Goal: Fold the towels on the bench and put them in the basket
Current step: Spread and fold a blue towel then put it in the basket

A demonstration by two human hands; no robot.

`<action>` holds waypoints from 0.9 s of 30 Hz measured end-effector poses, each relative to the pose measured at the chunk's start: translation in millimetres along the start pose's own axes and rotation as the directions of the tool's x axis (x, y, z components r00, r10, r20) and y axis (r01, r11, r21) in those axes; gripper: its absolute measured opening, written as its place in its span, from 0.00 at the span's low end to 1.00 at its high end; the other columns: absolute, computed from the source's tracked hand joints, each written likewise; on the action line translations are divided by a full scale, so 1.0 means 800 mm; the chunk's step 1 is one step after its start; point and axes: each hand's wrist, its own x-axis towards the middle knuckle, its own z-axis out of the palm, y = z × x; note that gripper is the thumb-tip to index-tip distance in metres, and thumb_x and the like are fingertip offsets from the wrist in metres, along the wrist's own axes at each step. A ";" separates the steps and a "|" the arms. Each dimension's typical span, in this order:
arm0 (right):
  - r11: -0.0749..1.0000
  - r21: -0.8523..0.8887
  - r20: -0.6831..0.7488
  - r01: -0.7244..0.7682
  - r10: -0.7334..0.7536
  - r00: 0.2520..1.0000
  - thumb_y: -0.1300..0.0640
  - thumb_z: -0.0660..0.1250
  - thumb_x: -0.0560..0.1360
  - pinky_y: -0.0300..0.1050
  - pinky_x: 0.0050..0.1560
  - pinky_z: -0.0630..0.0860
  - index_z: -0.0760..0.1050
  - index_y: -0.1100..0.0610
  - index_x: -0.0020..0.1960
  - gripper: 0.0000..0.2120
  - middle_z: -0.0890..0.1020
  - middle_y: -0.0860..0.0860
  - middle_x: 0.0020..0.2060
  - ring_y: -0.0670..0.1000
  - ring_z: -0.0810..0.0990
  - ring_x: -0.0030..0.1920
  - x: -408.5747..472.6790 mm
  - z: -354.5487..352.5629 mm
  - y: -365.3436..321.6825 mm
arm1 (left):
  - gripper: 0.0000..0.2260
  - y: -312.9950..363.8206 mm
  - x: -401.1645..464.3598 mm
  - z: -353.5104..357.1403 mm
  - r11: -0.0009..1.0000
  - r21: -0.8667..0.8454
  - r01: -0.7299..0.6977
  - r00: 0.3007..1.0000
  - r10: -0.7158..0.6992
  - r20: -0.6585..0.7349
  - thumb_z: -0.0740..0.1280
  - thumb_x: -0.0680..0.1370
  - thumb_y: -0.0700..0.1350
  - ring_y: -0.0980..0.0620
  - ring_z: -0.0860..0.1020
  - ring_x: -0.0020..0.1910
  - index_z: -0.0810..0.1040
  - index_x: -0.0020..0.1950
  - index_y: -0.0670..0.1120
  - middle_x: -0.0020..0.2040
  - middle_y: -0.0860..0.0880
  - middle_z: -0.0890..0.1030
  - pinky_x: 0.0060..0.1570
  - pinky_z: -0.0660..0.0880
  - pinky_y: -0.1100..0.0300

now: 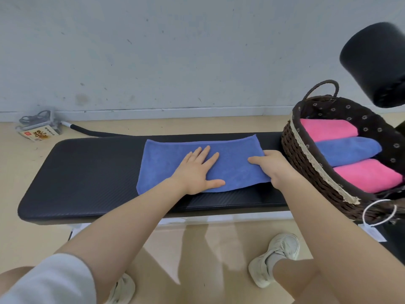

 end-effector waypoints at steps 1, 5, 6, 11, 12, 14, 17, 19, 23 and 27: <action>1.000 -0.011 -0.021 0.022 -0.022 1.000 0.64 0.64 0.75 0.43 0.36 0.75 0.77 0.63 0.51 0.06 0.81 0.57 0.45 0.52 0.79 0.39 0.000 -0.005 0.001 | 0.37 0.008 0.003 0.001 1.000 0.014 0.006 1.000 -0.006 0.015 0.54 0.75 0.67 0.47 0.38 0.76 0.40 0.76 0.53 0.77 0.47 0.38 0.74 0.39 0.51; 0.972 -0.150 -0.090 0.179 -0.193 0.977 0.65 0.60 0.74 0.44 0.37 0.70 0.75 0.66 0.45 0.06 0.78 0.58 0.38 0.54 0.73 0.36 -0.006 -0.008 -0.006 | 0.39 0.028 0.016 0.001 0.998 -0.038 0.042 0.998 -0.041 0.043 0.56 0.74 0.67 0.46 0.38 0.76 0.41 0.77 0.54 0.77 0.48 0.37 0.73 0.38 0.50; 0.951 -0.209 -0.084 0.230 -0.252 0.964 0.64 0.60 0.73 0.45 0.37 0.68 0.74 0.64 0.43 0.05 0.77 0.55 0.35 0.53 0.72 0.35 -0.010 -0.003 -0.013 | 0.38 0.028 0.017 -0.002 0.996 -0.075 0.047 0.998 -0.044 0.050 0.58 0.75 0.66 0.46 0.39 0.76 0.42 0.77 0.54 0.77 0.48 0.39 0.73 0.38 0.50; 0.801 -0.462 0.015 0.382 -0.424 0.906 0.58 0.60 0.72 0.47 0.42 0.72 0.74 0.58 0.51 0.10 0.79 0.52 0.43 0.54 0.76 0.43 -0.038 0.051 -0.057 | 0.23 0.008 -0.007 -0.035 0.834 -0.551 0.029 0.990 -0.100 -0.100 0.59 0.80 0.48 0.48 0.61 0.74 0.61 0.74 0.45 0.74 0.47 0.63 0.68 0.56 0.60; 0.774 -0.497 0.045 0.392 -0.428 0.903 0.58 0.60 0.72 0.47 0.43 0.73 0.73 0.57 0.54 0.11 0.79 0.53 0.45 0.55 0.76 0.45 -0.045 0.066 -0.062 | 0.20 -0.001 -0.018 -0.040 0.808 -0.589 0.032 0.976 -0.153 -0.157 0.58 0.81 0.45 0.49 0.66 0.71 0.64 0.72 0.43 0.72 0.47 0.68 0.65 0.60 0.63; 0.726 -0.563 0.111 0.394 -0.407 0.907 0.58 0.60 0.73 0.47 0.41 0.71 0.71 0.58 0.56 0.12 0.77 0.54 0.45 0.57 0.75 0.45 -0.053 0.100 -0.065 | 0.17 -0.024 -0.037 -0.045 0.778 -0.623 0.076 0.945 -0.257 -0.205 0.55 0.81 0.42 0.50 0.72 0.66 0.68 0.70 0.43 0.68 0.47 0.73 0.60 0.64 0.64; 0.667 -0.630 0.181 0.399 -0.373 0.910 0.59 0.60 0.75 0.45 0.34 0.66 0.68 0.60 0.56 0.10 0.74 0.53 0.42 0.56 0.74 0.42 -0.059 0.149 -0.062 | 0.17 -0.059 -0.059 -0.039 0.698 -0.703 0.133 0.920 -0.352 -0.175 0.53 0.82 0.42 0.51 0.78 0.49 0.70 0.69 0.44 0.58 0.48 0.78 0.53 0.70 0.61; 0.662 -0.637 0.207 0.396 -0.348 0.914 0.60 0.60 0.76 0.43 0.28 0.62 0.67 0.60 0.53 0.07 0.71 0.51 0.36 0.54 0.72 0.36 -0.061 0.177 -0.060 | 0.17 -0.074 -0.066 -0.032 0.565 -0.815 0.128 0.910 -0.394 -0.130 0.51 0.82 0.43 0.51 0.79 0.44 0.67 0.70 0.44 0.52 0.48 0.79 0.52 0.75 0.54; 0.691 -0.607 0.248 0.393 -0.305 0.920 0.59 0.59 0.77 0.44 0.26 0.67 0.67 0.62 0.56 0.10 0.75 0.56 0.39 0.53 0.73 0.32 -0.067 0.214 -0.057 | 0.19 -0.082 -0.069 -0.021 0.389 -0.918 0.075 0.877 -0.465 -0.125 0.54 0.82 0.45 0.48 0.78 0.44 0.59 0.73 0.50 0.43 0.47 0.79 0.51 0.74 0.53; 0.806 -0.477 0.265 0.349 -0.247 0.932 0.61 0.56 0.77 0.47 0.34 0.78 0.65 0.63 0.61 0.13 0.80 0.58 0.37 0.56 0.81 0.33 -0.072 0.222 -0.049 | 0.16 -0.079 -0.064 -0.018 0.444 -0.895 0.049 0.884 -0.436 -0.167 0.56 0.81 0.43 0.50 0.76 0.41 0.68 0.68 0.51 0.40 0.49 0.79 0.49 0.73 0.55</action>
